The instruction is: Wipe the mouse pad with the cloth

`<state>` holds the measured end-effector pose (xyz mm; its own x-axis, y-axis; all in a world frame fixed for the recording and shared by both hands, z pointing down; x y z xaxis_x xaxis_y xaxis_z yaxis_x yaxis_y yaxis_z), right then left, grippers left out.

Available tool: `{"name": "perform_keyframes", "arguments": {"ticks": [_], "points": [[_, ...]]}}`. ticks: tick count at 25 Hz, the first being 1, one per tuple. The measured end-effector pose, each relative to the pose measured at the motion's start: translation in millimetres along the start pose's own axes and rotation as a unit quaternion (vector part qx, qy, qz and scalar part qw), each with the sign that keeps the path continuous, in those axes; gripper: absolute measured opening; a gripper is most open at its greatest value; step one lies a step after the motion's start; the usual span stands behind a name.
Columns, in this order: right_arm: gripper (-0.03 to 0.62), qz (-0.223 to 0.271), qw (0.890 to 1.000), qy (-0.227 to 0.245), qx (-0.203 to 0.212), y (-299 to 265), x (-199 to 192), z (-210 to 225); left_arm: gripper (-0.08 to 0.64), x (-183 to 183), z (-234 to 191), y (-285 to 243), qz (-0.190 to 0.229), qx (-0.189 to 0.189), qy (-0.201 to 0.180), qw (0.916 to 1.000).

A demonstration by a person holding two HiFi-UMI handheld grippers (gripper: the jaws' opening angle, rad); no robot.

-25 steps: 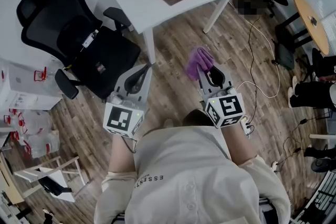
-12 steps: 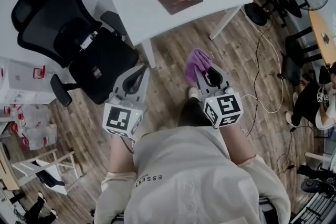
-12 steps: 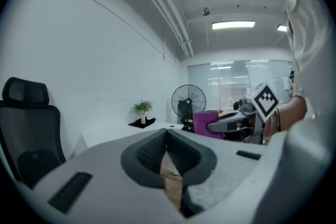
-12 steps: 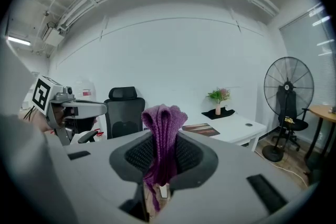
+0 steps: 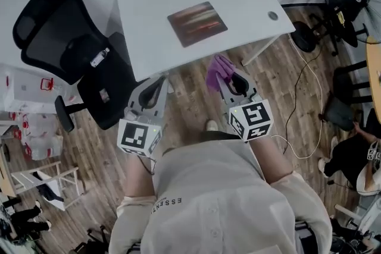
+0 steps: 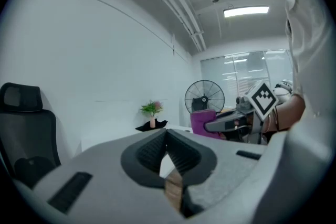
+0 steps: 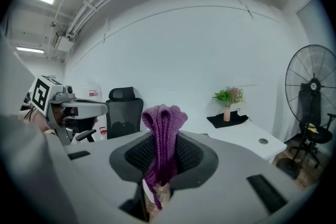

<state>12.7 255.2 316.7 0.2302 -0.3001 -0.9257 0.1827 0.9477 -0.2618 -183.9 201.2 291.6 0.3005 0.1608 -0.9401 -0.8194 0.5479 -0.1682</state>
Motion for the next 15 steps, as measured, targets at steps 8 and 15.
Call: {"name": "perform_keyframes", "arguments": {"ticks": [8,15], "points": [[0.091,-0.036,0.997,0.019,0.058,-68.8,25.9,61.2,0.002,1.3,-20.9,-75.8,-0.019,0.055,0.014,0.9982],[0.091,-0.068,0.995,0.023,0.071,-142.9,34.1,86.9,0.002,-22.0,-67.7,-124.5,-0.027,0.077,0.032,0.9962]]}}
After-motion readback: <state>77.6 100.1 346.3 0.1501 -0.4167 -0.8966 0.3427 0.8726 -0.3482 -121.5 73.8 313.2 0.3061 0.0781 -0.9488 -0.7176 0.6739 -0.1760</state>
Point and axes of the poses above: the fingertips, and each gripper's own axes: y backward along the fingers, z to its right, x out of its top, the point moved 5 cm from there along y, backward along the fingers, and after that the axes turned 13 degrees about -y, right-handed, at the moved point
